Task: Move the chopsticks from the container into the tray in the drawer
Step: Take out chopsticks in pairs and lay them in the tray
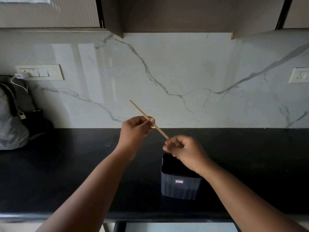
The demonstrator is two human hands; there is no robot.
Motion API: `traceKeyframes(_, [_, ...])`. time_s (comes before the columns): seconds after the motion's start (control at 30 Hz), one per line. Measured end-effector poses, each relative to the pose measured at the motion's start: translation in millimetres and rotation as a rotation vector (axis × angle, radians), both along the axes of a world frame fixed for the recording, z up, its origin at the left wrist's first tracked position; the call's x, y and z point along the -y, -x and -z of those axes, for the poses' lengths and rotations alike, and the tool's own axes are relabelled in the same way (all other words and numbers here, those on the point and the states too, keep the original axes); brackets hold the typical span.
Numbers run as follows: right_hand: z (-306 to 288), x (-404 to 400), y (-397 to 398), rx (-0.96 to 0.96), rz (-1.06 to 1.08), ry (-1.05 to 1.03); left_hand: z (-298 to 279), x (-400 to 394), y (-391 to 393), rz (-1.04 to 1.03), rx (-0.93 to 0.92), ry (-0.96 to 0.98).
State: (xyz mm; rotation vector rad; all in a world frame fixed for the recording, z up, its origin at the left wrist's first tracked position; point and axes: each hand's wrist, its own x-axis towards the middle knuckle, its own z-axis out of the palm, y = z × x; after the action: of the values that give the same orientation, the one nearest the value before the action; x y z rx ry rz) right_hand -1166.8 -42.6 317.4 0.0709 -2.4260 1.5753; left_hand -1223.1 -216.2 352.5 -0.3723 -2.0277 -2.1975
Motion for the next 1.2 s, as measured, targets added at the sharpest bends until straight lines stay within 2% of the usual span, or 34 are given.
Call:
traceKeyframes(0.1, [16, 1, -4, -0.151, 0.17, -0.236, 20, -3, 2, 0.022, 0.046, 0.076])
traceKeyframes(0.2, [33, -2, -6, -0.123, 0.167, -0.354, 37, -9, 5, 0.065, 0.168, 0.033])
traceKeyframes(0.43, [76, -22, -13, 0.108, 0.066, -0.153, 86, -19, 6, 0.173, 0.329, 0.088])
traceKeyframes(0.6, [123, -34, -37, 0.243, 0.035, -0.191, 135, -7, 18, 0.014, 0.466, -0.011])
traceKeyframes(0.67, [145, -39, -49, 0.321, -0.013, -0.239, 160, 1, 19, -0.082, 0.381, 0.181])
traceKeyframes(0.7, [158, -41, -55, 0.355, -0.035, -0.27, 176, 4, 19, -0.096, 0.302, 0.364])
traceKeyframes(0.8, [197, -51, -73, 0.446, -0.068, -0.442, 231, 13, 10, 0.033, 0.111, 1.154])
traceKeyframes(0.83, [210, -55, -79, 0.474, -0.081, -0.505, 246, 15, 6, 0.073, 0.05, 1.324])
traceKeyframes(0.87, [222, -59, -85, 0.498, -0.1, -0.554, 256, 16, 3, 0.084, -0.001, 1.407])
traceKeyframes(1.03, [266, -76, -100, 0.633, -0.241, -0.749, 264, 18, 5, 0.028, -0.075, 1.424])
traceKeyframes(1.2, [292, -75, -100, 0.743, -0.329, -0.825, 263, 19, 3, 0.011, -0.08, 1.417])
